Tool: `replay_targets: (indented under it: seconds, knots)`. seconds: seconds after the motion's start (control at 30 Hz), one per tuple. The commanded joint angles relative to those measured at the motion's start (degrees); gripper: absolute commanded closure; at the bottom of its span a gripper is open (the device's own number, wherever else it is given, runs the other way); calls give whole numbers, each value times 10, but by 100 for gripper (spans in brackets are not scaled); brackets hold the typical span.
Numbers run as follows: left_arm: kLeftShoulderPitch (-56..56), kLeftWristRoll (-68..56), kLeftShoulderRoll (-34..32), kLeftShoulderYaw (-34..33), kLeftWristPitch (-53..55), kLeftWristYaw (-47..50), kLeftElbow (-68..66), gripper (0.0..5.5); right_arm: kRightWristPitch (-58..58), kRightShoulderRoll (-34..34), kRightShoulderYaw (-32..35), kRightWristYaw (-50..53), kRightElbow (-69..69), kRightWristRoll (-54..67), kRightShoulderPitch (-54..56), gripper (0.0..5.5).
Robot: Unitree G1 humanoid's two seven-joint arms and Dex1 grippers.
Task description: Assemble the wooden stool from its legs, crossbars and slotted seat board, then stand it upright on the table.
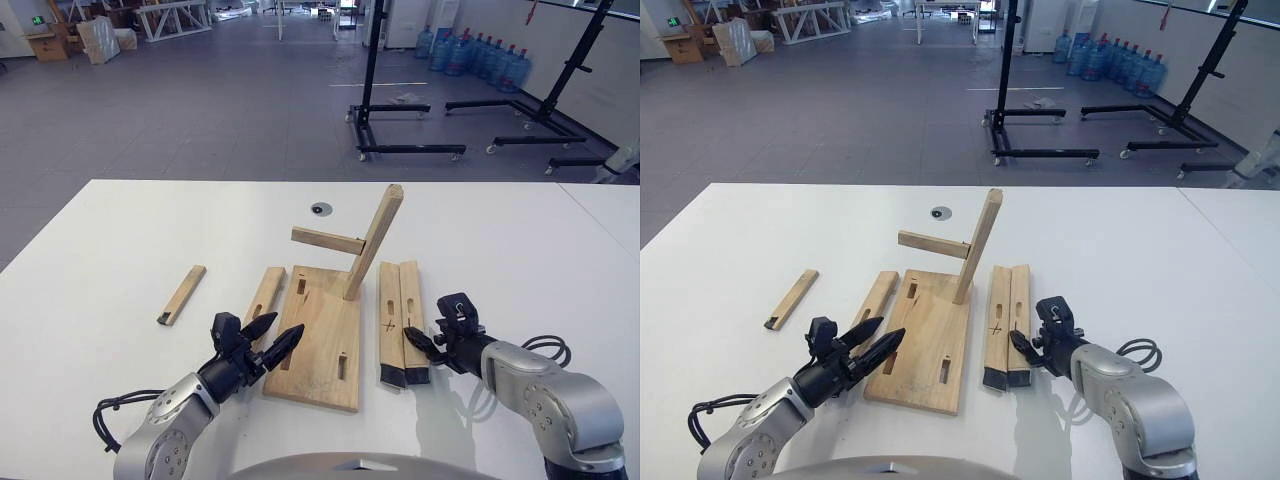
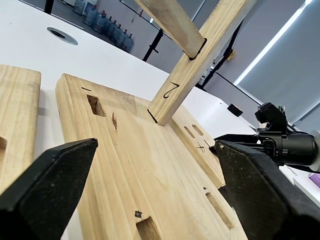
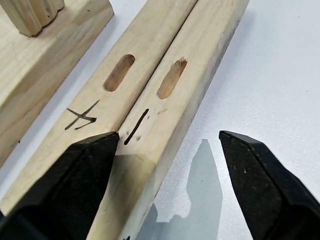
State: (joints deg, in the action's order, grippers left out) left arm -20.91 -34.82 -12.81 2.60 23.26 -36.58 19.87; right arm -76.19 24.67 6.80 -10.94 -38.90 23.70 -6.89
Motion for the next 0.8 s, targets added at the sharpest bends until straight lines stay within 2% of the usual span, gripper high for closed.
replay_targets:
  seconds: [0.03, 0.27, 0.4, 0.57, 0.8]
  knots:
    - [-8, 10, 5, 6, -11, 10, 1, 120, 5, 40, 16, -12, 61, -20, -13, 182]
    - [1, 13, 6, 6, -18, 14, -5, 120, 78, 69, 40, -29, 139, -38, -13, 182]
    - [5, 13, 6, 6, -20, 15, -8, 120, 86, 44, 65, -17, 138, -29, 18, 182]
    - [13, 13, 4, 5, -22, 12, -13, 120, 80, -22, 96, 38, 78, -31, 35, 182]
    - [11, 13, -1, 4, -24, 7, -15, 120, 88, -58, 97, 80, 62, -55, 42, 182]
